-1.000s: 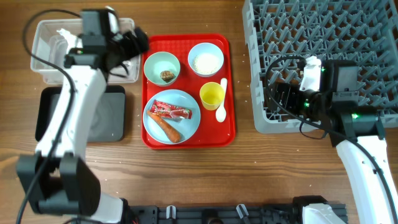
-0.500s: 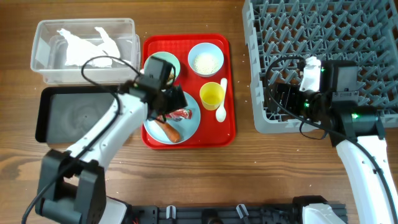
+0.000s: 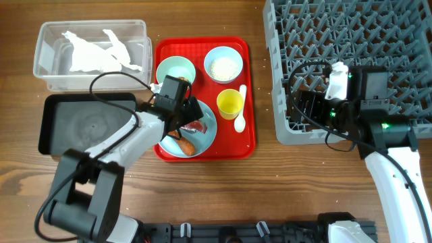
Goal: Sort waste into correct bins and load items into the dishwasher rack
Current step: 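Grasp the red candy wrapper on the plate with the left gripper, then carry the wrapper to the clear bin and release it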
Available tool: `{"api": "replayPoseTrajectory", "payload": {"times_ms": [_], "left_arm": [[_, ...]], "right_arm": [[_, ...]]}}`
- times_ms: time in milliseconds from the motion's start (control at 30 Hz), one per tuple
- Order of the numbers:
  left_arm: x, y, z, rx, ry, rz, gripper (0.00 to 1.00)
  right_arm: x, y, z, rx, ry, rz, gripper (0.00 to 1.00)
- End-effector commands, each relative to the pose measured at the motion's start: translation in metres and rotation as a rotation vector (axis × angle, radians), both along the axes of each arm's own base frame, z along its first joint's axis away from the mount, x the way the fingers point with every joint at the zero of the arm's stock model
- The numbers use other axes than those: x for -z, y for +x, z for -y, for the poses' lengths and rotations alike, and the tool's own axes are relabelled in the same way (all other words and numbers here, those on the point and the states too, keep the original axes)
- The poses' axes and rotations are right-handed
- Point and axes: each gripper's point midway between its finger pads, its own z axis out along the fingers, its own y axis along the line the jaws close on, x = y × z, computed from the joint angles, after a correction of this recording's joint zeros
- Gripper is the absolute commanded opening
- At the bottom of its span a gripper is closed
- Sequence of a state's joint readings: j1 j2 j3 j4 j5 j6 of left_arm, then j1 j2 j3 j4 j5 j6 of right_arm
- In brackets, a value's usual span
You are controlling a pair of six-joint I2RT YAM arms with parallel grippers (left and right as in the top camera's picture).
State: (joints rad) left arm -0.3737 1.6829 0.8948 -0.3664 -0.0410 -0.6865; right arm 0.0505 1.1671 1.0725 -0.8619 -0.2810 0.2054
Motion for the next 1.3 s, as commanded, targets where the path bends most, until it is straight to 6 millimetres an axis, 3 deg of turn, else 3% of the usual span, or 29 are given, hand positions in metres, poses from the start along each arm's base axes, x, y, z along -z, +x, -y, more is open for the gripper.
{"api": "replayPoseTrajectory", "payload": {"times_ms": [0,67,133,167,200,267,467,600,700,800,933,1000,1100,1200,1267], "left_arm": [[0.031,-0.013,-0.009,-0.006,0.062,-0.087,0.98],[0.038,-0.015,-0.009,-0.004,0.063,-0.108,0.97],[0.038,-0.015,-0.009,-0.004,0.063,-0.108,0.87],[0.038,-0.015,-0.009,-0.004,0.062,-0.105,0.77],[0.038,-0.014,-0.008,-0.004,0.061,-0.102,0.58],[0.038,-0.013,-0.008,-0.004,0.059,-0.098,0.42],[0.04,-0.015,-0.009,-0.003,0.064,-0.11,0.45],[0.054,-0.022,-0.011,-0.003,0.081,-0.152,0.45],[0.064,-0.026,-0.013,-0.003,0.093,-0.181,0.33],[0.067,-0.026,-0.013,-0.003,0.095,-0.185,0.04],[0.064,-0.023,-0.012,-0.001,0.091,-0.175,0.04],[0.053,-0.017,-0.008,0.046,0.087,-0.151,0.04],[0.013,-0.005,-0.003,0.049,0.071,-0.106,0.04],[-0.046,0.011,0.003,0.048,0.038,-0.016,0.04],[-0.099,0.028,0.005,0.034,-0.003,0.105,0.04]], "right_arm": [[-0.006,0.002,-0.001,0.001,0.015,0.007,1.0],[-0.006,0.002,-0.001,0.001,0.015,0.007,1.0],[-0.006,0.002,-0.001,0.001,0.015,0.007,1.0],[-0.006,0.002,-0.001,0.001,0.015,0.007,1.0],[-0.006,0.002,-0.001,0.001,0.015,0.007,1.0],[-0.006,0.002,-0.001,0.001,0.014,0.006,1.0],[-0.006,0.002,-0.001,0.002,0.015,0.006,1.0],[-0.006,0.002,-0.001,0.001,0.015,0.006,1.0],[-0.006,0.002,-0.001,0.001,0.015,0.006,1.0],[-0.006,0.002,-0.001,0.001,0.015,0.006,1.0],[-0.006,0.002,-0.001,0.001,0.015,0.007,1.0],[-0.006,0.002,-0.001,0.001,0.015,0.007,1.0],[-0.006,0.002,-0.001,0.001,0.015,0.007,1.0],[-0.006,0.002,-0.001,0.002,0.015,0.007,1.0],[-0.006,0.003,-0.001,0.001,0.015,0.008,1.0]]}}
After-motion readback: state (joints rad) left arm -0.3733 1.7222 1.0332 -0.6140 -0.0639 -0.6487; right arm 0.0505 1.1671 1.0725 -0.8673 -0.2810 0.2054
